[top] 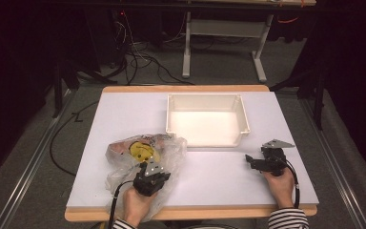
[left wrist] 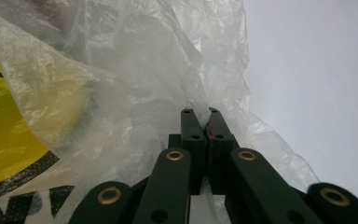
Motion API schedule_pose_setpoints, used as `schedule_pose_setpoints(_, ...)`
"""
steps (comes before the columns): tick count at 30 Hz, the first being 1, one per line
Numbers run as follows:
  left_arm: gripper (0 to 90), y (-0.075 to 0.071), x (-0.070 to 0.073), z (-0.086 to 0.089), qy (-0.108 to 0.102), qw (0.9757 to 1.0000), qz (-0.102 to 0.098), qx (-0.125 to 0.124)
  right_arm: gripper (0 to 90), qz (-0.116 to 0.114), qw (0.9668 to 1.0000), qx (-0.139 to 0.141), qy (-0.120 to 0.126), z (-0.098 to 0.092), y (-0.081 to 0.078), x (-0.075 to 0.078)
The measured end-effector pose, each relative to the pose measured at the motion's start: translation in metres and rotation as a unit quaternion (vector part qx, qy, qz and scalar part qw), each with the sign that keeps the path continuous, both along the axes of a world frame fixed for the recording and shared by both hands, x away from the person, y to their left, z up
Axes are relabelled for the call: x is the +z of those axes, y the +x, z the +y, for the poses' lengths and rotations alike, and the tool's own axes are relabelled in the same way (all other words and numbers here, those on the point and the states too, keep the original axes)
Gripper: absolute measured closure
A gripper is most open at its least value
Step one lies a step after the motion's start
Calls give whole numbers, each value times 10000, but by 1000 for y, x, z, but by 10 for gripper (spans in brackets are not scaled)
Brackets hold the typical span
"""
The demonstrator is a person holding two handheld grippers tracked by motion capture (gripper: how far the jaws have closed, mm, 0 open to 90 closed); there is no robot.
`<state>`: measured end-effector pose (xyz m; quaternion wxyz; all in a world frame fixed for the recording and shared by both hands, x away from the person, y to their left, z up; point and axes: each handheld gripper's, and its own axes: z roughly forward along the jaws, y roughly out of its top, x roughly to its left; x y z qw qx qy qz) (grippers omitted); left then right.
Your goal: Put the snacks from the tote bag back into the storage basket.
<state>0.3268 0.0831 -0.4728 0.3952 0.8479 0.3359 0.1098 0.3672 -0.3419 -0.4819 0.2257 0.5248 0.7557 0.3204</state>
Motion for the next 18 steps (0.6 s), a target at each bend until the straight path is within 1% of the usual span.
schedule_pose_setpoints(4,892,-1,0,-4,38,10000,3,-82,238,0,10000,-3,-1,0,0,0)
schedule_pose_setpoints(10,892,-2,1,-8,4,9998,26,-173,238,0,10000,-3,0,0,0,0)
schedule_pose_setpoints(18,893,-1,0,-15,-1,9997,22,-223,238,0,10000,-1,-2,0,0,0)
